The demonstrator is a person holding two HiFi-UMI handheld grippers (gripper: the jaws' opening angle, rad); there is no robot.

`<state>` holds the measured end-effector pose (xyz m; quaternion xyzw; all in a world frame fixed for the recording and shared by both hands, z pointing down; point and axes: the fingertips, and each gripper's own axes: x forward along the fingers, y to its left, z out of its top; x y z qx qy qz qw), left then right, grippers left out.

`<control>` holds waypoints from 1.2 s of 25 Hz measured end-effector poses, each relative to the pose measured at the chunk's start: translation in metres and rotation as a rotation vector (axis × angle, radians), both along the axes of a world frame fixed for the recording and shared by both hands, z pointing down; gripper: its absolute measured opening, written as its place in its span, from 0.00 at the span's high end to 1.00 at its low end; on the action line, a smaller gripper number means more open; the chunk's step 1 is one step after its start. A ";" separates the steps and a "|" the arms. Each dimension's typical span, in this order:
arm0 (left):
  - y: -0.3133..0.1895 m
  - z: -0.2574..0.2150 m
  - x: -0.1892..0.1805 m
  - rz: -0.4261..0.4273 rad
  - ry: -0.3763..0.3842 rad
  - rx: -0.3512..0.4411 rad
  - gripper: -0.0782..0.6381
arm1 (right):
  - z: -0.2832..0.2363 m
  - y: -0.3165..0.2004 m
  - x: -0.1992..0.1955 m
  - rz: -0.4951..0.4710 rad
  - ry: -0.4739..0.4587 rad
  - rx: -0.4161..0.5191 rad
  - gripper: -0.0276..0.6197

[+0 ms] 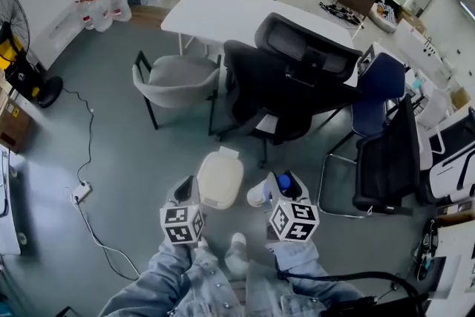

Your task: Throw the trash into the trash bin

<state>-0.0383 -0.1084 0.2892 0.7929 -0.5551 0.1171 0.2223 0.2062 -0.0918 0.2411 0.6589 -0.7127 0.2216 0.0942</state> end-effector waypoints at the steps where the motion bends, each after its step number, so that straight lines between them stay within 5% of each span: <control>1: 0.001 0.007 0.000 0.000 0.000 -0.010 0.88 | 0.005 -0.002 -0.001 -0.004 0.009 -0.005 0.66; 8: 0.010 0.070 -0.007 -0.010 0.000 -0.096 0.88 | 0.054 -0.011 -0.010 -0.029 0.053 -0.035 0.66; 20: 0.034 0.226 -0.001 0.015 -0.035 -0.265 0.88 | 0.228 0.012 0.006 0.014 0.038 -0.224 0.66; 30: 0.042 0.337 0.009 0.024 -0.047 -0.311 0.88 | 0.328 0.031 0.011 -0.021 0.100 -0.286 0.66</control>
